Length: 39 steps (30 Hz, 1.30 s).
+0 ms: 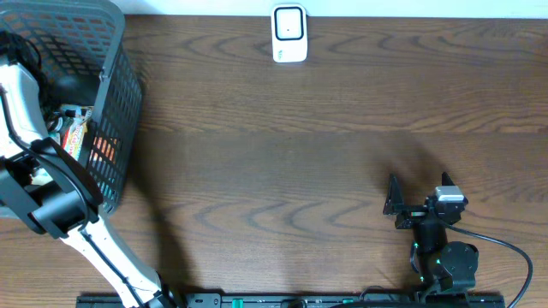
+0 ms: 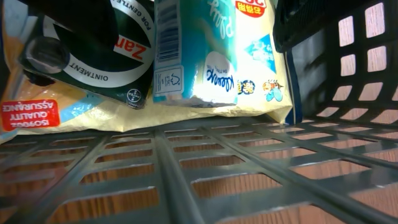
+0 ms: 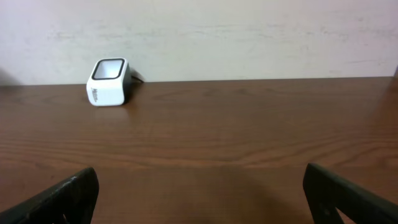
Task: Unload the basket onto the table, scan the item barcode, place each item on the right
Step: 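Lower the left gripper and grasp the blue-white Kleenex tissue pack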
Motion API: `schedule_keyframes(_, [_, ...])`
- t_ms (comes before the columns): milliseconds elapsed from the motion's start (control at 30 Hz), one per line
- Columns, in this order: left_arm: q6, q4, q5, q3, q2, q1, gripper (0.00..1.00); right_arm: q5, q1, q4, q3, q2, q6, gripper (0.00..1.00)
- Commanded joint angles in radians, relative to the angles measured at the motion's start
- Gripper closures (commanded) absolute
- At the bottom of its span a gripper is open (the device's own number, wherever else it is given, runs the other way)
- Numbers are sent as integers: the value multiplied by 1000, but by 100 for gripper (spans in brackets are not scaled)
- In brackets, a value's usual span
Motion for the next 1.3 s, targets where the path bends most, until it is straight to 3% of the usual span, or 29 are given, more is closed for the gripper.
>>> schedule_keyframes(0, [-6, 0, -24, -29, 13, 0, 22, 1, -3, -3, -2, -6, -11, 1])
schedule_keyframes(400, [-3, -1, 66, -29, 14, 0, 48, 1, -3, -3, -2, -6, -12, 1])
schedule_keyframes(700, [1, 8, 66, -73, 14, 0, 50, 1, -3, -3, -2, -6, -11, 1])
schedule_keyframes(767, [2, 15, 66, -87, 14, 0, 58, 1, -3, -3, -2, -6, -11, 1])
schedule_keyframes(933, [35, 10, 65, -90, 10, 0, 92, 1, -3, -3, -2, -6, -11, 1])
schedule_keyframes(1267, [68, -40, 66, -88, -157, 0, 92, 1, -3, -3, -2, -6, -11, 1])
